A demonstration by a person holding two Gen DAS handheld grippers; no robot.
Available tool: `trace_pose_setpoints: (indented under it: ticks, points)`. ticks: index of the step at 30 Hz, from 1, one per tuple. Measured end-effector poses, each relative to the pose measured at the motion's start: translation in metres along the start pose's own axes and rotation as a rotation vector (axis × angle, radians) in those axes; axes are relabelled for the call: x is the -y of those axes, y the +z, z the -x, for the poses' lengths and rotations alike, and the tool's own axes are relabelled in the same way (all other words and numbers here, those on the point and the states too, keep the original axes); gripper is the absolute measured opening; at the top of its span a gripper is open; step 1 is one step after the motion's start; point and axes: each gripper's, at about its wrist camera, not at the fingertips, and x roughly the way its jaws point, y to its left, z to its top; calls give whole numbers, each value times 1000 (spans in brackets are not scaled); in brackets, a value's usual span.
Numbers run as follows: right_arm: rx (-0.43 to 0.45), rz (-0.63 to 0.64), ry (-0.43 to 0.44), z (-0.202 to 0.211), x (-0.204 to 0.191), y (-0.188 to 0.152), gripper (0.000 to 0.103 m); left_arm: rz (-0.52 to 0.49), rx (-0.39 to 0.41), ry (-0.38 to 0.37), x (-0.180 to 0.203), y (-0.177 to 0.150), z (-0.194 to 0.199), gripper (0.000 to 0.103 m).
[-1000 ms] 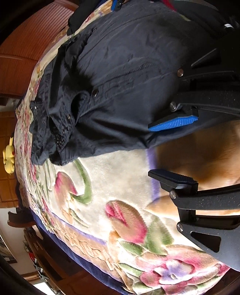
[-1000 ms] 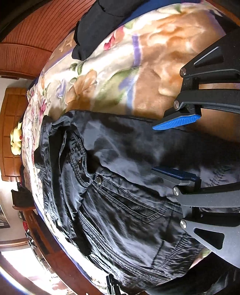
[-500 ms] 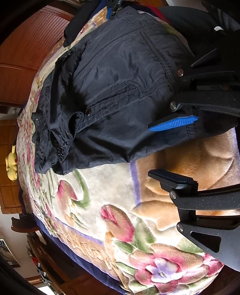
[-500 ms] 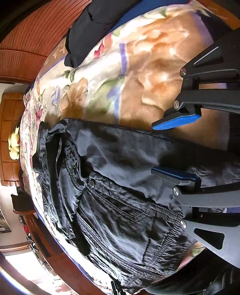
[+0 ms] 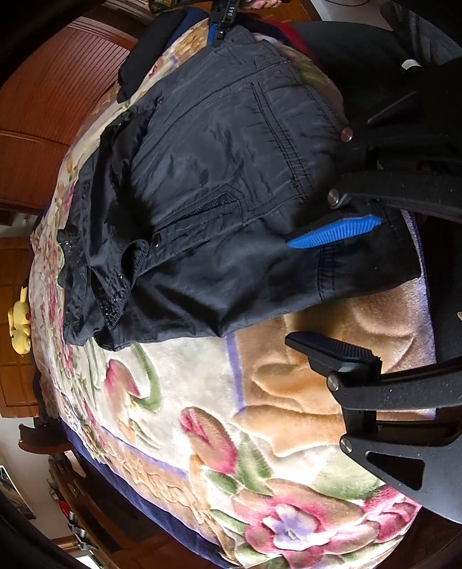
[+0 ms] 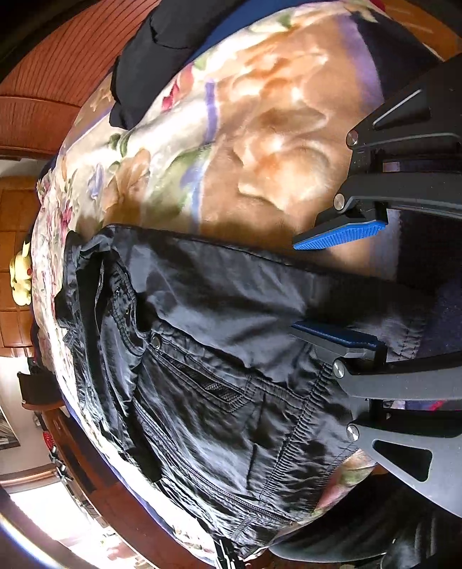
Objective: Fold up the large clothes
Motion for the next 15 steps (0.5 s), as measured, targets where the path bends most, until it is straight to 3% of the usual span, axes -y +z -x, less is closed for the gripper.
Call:
trace_pose_setpoints:
  ticks: [6, 9, 13, 15]
  points:
    - [0, -3, 63, -11, 2, 3, 41, 46, 19, 3, -1, -7, 2, 50]
    - [20, 6, 83, -8, 0, 4, 26, 19, 26, 0, 4, -8, 5, 49]
    - [70, -12, 101, 1, 1, 5, 21, 28, 23, -63, 2, -6, 10, 18]
    - [109, -16, 106, 8, 0, 6, 20, 32, 36, -88, -1, -3, 16, 12]
